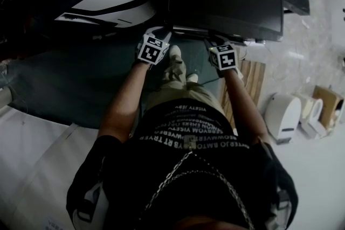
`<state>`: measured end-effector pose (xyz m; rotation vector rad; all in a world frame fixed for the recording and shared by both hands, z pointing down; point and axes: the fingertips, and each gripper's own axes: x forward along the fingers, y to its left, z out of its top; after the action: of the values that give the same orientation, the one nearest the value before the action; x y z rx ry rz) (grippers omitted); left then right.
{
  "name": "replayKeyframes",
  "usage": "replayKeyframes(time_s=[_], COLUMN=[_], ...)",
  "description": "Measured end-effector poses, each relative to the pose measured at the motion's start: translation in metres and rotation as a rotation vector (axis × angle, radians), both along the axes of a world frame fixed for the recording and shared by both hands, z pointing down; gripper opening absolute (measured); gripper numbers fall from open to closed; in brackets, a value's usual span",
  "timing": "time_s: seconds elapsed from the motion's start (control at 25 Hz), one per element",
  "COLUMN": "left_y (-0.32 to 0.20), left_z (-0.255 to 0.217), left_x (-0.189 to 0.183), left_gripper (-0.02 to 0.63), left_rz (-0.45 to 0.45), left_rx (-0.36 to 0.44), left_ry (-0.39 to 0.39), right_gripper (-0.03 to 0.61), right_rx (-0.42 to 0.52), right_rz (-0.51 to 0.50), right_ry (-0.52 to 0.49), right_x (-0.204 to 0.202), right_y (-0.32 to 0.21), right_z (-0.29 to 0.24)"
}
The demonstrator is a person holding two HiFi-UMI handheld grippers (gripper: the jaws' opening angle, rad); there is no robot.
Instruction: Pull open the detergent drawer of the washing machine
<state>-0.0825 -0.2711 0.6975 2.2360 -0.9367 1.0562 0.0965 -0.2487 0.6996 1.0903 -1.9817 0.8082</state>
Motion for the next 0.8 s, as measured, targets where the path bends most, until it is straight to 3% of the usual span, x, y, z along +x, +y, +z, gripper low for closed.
replayKeyframes(time_s=[0.8], left_y=[0.055], left_z=[0.001], left_x=[-0.002], left_gripper=[0.103], left_rz=[-0.029], left_rx=[-0.037], left_ry=[-0.008], right_gripper=[0.092], right_rx=[-0.067], right_rz=[-0.048], right_ry=[0.032], right_x=[-0.001], right_y=[0.056], right_z=[-0.001])
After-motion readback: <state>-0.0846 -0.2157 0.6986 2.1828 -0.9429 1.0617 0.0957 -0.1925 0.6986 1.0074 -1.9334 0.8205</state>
